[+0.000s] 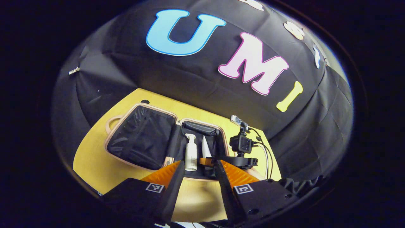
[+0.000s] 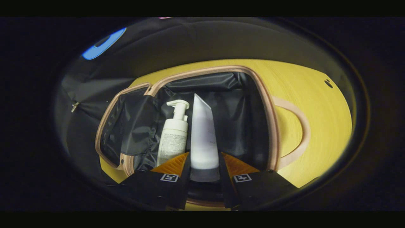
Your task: First open the suitcase, pack the skin care products into it, and then close the suitcase.
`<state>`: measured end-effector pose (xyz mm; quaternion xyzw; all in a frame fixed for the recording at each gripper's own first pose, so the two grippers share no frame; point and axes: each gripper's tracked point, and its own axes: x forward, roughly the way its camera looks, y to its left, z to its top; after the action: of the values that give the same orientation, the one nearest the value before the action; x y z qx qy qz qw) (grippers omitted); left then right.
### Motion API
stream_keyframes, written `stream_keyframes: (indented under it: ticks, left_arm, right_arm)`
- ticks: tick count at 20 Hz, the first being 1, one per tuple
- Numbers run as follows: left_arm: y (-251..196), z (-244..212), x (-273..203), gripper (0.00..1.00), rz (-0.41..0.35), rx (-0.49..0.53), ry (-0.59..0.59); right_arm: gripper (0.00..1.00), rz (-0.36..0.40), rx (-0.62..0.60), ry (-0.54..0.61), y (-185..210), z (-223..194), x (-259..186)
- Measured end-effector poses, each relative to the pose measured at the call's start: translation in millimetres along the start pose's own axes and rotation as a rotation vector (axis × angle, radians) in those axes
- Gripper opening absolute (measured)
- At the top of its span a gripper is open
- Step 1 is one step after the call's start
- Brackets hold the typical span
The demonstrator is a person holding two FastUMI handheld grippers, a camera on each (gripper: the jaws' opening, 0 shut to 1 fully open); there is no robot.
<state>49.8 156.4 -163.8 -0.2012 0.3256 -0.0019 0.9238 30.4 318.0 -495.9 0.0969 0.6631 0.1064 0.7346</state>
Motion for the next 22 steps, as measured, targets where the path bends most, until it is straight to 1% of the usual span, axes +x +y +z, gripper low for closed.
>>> stream_keyframes:
  ticks: [1,2,4,5,6,7,8,10,12,13,16,19,20,21,22]
  left_arm:
    - [4.9,0.2,-0.7,0.66,-0.001,-0.001,0.002]
    - [18.6,0.9,-0.1,0.66,0.013,-0.001,0.004]
    - [55.8,7.8,5.0,0.68,0.066,0.009,-0.005]
    - [79.2,13.9,8.0,0.70,0.099,0.024,-0.013]
    - [105.4,18.7,13.2,0.76,0.136,0.034,-0.020]
    - [132.0,25.0,16.3,0.81,0.171,0.042,-0.032]
    - [158.9,30.6,20.4,0.88,0.210,0.043,-0.040]
    - [210.3,42.3,28.7,0.95,0.269,0.039,-0.047]
    - [258.2,52.9,43.5,0.96,0.313,0.042,-0.051]
    - [277.1,54.7,52.4,0.96,0.318,0.050,-0.042]
    - [317.0,56.4,81.0,0.96,0.300,0.032,-0.015]
    - [352.9,50.9,113.9,0.96,0.316,0.029,0.064]
    - [365.5,49.5,128.1,0.96,0.316,0.010,0.073]
    - [366.3,53.7,140.4,0.96,0.268,-0.033,0.073]
    - [366.2,58.2,144.6,0.97,0.244,-0.075,0.064]
  right_arm:
    - [0.49,-0.008,-0.006,0.002,0.3,-1.9,-4.0]
    - [0.52,-0.014,-0.005,-0.010,1.3,-0.8,-5.8]
    - [0.70,0.021,0.003,-0.038,16.3,3.1,-15.1]
    - [0.80,0.011,-0.015,-0.064,18.6,7.5,-20.8]
    - [0.91,0.001,-0.037,-0.105,16.1,13.5,-33.7]
    - [0.99,-0.003,-0.055,-0.138,14.2,19.5,-39.7]
    - [0.98,-0.003,-0.071,-0.170,13.4,22.1,-50.7]
    - [0.98,-0.008,-0.097,-0.223,6.3,29.9,-71.4]
    - [0.98,-0.011,-0.115,-0.281,-4.2,36.9,-89.8]
    - [0.98,-0.010,-0.114,-0.320,-10.4,40.8,-98.0]
    - [0.98,-0.027,-0.105,-0.410,-37.0,47.1,-123.4]
    - [0.98,-0.052,-0.081,-0.464,-61.0,49.9,-149.7]
    - [0.97,-0.063,-0.075,-0.480,-70.0,51.7,-158.7]
    - [0.98,-0.068,-0.064,-0.490,-76.3,52.8,-167.0]
    - [0.97,-0.075,-0.051,-0.496,-82.9,53.3,-172.9]
